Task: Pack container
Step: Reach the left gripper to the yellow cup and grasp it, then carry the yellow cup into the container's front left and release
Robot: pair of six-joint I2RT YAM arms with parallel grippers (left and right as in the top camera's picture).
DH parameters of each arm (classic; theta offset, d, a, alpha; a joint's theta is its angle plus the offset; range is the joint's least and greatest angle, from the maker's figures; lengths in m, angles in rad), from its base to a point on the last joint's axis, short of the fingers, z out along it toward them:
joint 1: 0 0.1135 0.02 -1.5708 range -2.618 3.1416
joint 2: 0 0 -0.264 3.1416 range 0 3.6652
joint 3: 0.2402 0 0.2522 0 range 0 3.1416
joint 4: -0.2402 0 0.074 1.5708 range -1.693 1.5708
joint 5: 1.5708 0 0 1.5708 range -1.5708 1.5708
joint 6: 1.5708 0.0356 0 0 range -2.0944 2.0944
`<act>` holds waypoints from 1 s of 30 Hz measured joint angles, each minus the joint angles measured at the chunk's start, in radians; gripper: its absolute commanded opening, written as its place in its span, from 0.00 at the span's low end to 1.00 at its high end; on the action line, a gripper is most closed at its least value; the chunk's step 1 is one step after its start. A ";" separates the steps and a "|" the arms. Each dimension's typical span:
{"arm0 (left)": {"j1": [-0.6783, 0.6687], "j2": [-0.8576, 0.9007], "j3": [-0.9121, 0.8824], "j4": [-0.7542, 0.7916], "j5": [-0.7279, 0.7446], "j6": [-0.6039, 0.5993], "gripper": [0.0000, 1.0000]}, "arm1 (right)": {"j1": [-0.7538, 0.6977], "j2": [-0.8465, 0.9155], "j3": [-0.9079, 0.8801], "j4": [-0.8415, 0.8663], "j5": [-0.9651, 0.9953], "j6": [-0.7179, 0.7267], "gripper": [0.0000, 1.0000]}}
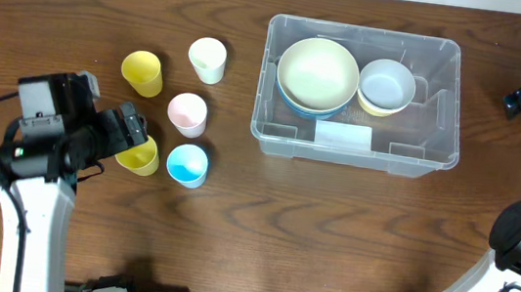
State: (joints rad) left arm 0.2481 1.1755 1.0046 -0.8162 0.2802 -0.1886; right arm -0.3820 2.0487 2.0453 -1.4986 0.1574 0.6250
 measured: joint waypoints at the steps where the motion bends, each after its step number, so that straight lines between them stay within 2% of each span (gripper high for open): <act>1: 0.000 0.012 0.000 -0.007 0.000 -0.002 0.98 | 0.000 0.000 0.000 0.000 0.000 0.000 0.99; 12: 0.000 0.237 0.000 -0.030 -0.107 -0.105 0.98 | 0.000 0.000 0.000 0.000 0.000 0.000 0.99; 20: 0.000 0.367 0.000 -0.028 -0.142 -0.129 0.99 | 0.000 0.000 0.000 0.000 0.000 0.000 0.99; 22: 0.000 0.393 0.000 -0.028 -0.147 -0.132 0.91 | 0.000 0.000 0.000 0.000 0.000 0.000 0.99; 23: 0.000 0.402 0.000 -0.029 -0.150 -0.131 0.82 | 0.000 0.000 0.000 0.000 0.000 0.000 0.99; 27: 0.000 0.410 0.000 -0.028 -0.153 -0.139 0.36 | 0.000 0.000 0.000 0.000 0.000 0.000 0.99; 30: 0.000 0.410 0.000 -0.029 -0.153 -0.137 0.13 | 0.000 0.000 0.000 0.000 0.000 0.000 0.99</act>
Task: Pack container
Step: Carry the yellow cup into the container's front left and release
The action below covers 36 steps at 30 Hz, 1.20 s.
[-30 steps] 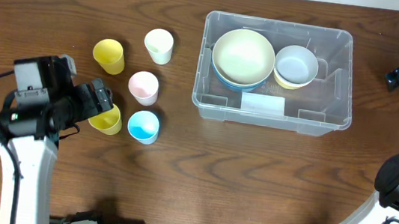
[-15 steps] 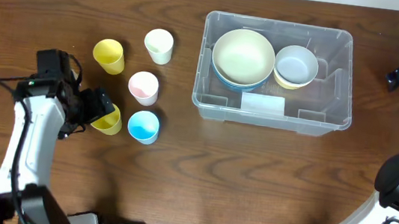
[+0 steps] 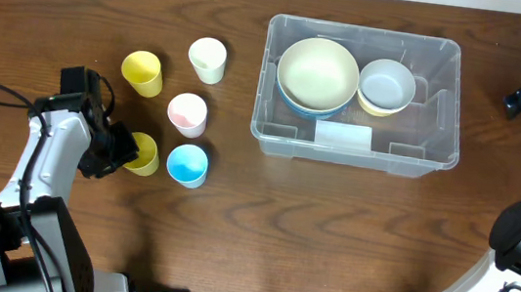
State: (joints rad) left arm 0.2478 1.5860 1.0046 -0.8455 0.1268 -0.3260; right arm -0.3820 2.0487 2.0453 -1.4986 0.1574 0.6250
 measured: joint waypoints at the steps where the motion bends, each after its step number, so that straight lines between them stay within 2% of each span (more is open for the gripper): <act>1: 0.000 0.000 0.000 0.000 0.000 0.000 0.06 | 0.000 0.000 0.000 0.000 0.000 0.000 0.99; 12: 0.000 0.000 0.001 -0.003 -0.001 0.001 0.06 | 0.000 0.000 0.000 0.000 0.000 0.000 0.99; 15: 0.000 -0.002 0.027 -0.046 -0.001 0.001 0.06 | 0.000 0.000 0.000 0.000 0.000 0.000 0.99; 23: 0.000 -0.145 0.269 -0.174 -0.009 0.001 0.06 | 0.000 0.000 0.000 0.000 0.000 0.000 0.99; 28: -0.010 -0.303 0.409 -0.159 0.006 0.000 0.06 | 0.000 0.000 0.000 0.000 0.000 0.000 0.99; 31: -0.067 -0.380 0.440 -0.089 0.053 0.001 0.06 | 0.000 0.000 0.000 0.000 0.000 0.000 0.99; 36: -0.267 -0.425 0.448 0.018 0.096 0.014 0.06 | 0.000 0.000 0.000 0.000 0.000 0.000 0.99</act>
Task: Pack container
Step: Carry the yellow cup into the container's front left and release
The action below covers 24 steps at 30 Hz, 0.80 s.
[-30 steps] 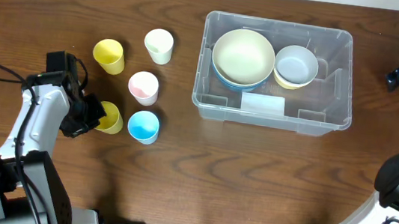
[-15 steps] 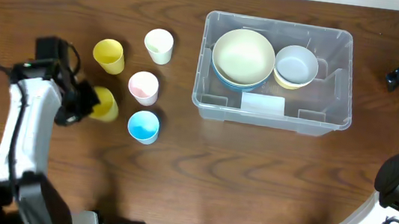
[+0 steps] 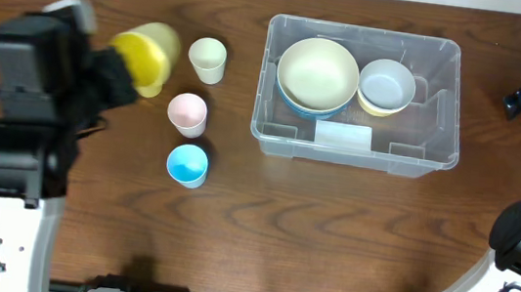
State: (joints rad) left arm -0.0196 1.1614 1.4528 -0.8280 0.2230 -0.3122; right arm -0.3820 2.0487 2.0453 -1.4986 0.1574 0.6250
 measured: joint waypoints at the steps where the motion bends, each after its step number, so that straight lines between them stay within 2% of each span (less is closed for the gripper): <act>1: -0.053 0.005 0.000 0.018 0.002 0.006 0.06 | 0.000 0.000 0.000 0.000 0.000 0.000 0.99; 6: -0.258 0.068 0.000 0.079 -0.032 0.026 0.06 | 0.000 0.000 0.000 0.000 0.000 0.000 0.99; 13: -0.425 0.228 0.000 0.144 -0.066 0.085 0.06 | 0.000 0.000 0.000 0.000 0.000 0.000 0.99; 24: -0.461 0.465 0.000 0.159 -0.073 0.206 0.06 | 0.000 0.000 0.000 0.000 0.000 0.000 0.99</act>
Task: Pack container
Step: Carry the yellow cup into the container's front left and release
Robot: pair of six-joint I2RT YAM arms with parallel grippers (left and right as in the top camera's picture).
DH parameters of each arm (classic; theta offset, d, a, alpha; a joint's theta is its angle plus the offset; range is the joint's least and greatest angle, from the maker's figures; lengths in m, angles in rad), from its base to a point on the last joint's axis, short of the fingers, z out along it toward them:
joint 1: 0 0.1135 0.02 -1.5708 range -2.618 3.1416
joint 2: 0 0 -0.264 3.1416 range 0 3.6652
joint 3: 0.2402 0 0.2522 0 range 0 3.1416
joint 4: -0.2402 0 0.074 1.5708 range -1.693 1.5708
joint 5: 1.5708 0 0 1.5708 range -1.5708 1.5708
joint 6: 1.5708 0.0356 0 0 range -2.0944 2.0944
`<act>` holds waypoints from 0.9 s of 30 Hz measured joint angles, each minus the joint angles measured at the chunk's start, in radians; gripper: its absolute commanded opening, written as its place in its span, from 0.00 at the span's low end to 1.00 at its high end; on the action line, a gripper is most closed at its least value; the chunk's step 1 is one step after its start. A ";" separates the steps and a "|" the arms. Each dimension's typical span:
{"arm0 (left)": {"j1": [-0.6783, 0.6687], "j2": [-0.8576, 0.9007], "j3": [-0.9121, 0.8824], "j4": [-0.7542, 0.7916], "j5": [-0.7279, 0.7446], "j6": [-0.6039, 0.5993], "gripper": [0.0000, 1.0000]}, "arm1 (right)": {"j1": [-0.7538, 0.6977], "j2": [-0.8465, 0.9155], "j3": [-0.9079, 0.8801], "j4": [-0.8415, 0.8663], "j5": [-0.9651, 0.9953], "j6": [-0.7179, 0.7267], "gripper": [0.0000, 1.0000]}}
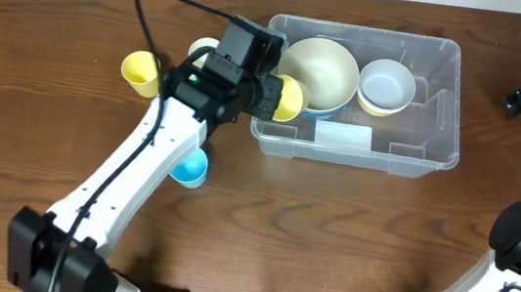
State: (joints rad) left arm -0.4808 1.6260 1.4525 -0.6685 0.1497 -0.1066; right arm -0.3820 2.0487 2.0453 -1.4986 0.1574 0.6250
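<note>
My left gripper (276,96) is shut on a yellow cup (290,98), held on its side over the left wall of the clear plastic bin (367,28). Inside the bin lie a cream bowl nested in a blue one (318,72) and a small white bowl in a yellow one (386,86). On the table to the left stand another yellow cup (140,70), a cream cup (200,47) partly behind the arm, and a blue cup (191,168). A pink cup is hidden under my left arm. My right gripper hangs at the far right edge.
A white label or card (343,135) lies on the bin's floor near its front wall. My left arm stretches diagonally from the lower left across the cups. The right arm's base stands at the lower right of the wooden table (329,233).
My left gripper, raised high over the table's left side with the yellow cup, has moved right and now holds the cup at the bin's left wall. The right arm is unchanged.
My left gripper was at the yellow cup beside the blue cup, then stood closed around it on the table. Later the cup was lifted high over the left side, its spot bare. Now the cup hangs at the bin's left edge.
</note>
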 measured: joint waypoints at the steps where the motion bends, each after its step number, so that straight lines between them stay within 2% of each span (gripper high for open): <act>1: 0.000 0.006 0.000 0.000 0.000 0.013 0.06 | 0.000 0.000 0.000 0.000 0.000 0.000 0.99; 14: -0.035 0.047 0.000 -0.003 0.000 0.266 0.06 | 0.000 0.000 0.000 0.000 0.000 0.000 0.99; 27: -0.035 0.131 0.000 0.079 -0.002 0.314 0.06 | 0.000 0.000 0.000 0.000 0.000 0.000 0.99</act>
State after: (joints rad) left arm -0.5163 1.7569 1.4525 -0.5892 0.1482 0.2077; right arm -0.3820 2.0487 2.0453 -1.4986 0.1574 0.6250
